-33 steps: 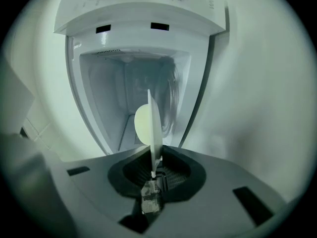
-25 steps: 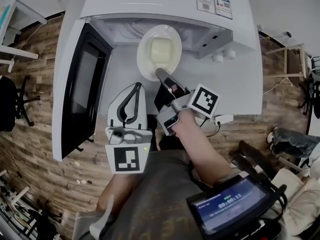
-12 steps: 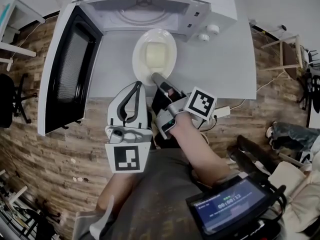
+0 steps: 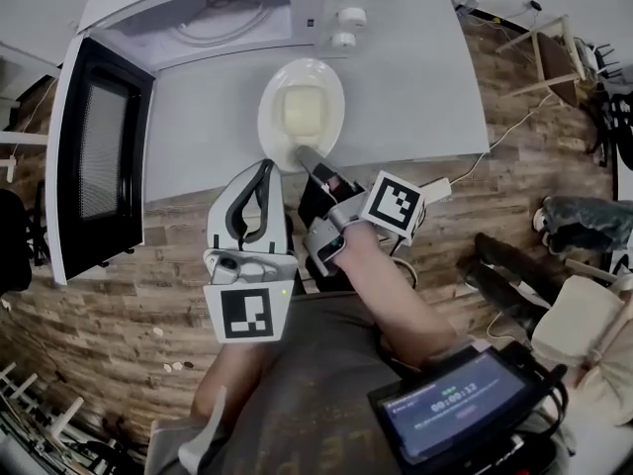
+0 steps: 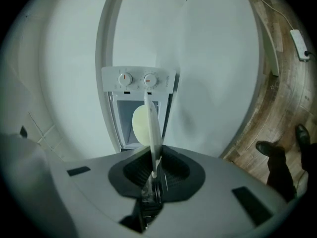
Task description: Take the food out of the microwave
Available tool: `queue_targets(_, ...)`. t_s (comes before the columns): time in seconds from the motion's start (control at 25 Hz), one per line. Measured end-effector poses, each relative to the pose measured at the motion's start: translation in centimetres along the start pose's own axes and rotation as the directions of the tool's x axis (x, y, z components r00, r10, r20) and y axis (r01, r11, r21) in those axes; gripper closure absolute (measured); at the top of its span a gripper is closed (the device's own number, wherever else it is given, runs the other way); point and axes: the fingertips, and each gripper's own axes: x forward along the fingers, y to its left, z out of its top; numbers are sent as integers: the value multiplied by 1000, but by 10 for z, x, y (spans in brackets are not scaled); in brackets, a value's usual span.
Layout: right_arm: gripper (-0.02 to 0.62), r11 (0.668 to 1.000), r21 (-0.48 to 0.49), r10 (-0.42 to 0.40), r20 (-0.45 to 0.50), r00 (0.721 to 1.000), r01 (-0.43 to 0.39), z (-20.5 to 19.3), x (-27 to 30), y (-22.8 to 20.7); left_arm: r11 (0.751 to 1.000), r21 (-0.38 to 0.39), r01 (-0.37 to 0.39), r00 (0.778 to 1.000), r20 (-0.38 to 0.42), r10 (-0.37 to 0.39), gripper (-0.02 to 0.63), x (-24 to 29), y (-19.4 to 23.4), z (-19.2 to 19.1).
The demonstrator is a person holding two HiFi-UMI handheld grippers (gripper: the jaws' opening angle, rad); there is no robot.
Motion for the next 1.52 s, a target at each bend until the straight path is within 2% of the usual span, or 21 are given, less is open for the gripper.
queue_targets(0.32, 546, 1000, 18, -20, 139, 990, 18, 44, -55, -16, 990, 11, 140, 990, 20, -140, 600, 25, -60, 10)
queue_targets(0.48, 546, 998, 47, -54, 219, 974, 45, 68, -79, -32, 976, 17, 219, 975, 37, -220, 600, 40, -88, 16)
queue_targets(0.8, 546, 994, 91, -92, 300, 949, 68, 98, -103, -49, 949, 37, 313, 949, 33, -314, 600, 63, -120, 18)
queue_targets(1.28, 537, 981, 168, -154, 345, 926, 101, 129, -104, -67, 934, 37, 356, 934, 12, -356, 600, 99, -126, 20)
queue_targets(1.52, 534, 976, 192, -167, 342, 925, 105, 141, -98, -71, 932, 30, 362, 932, 5, -362, 600, 117, -127, 20)
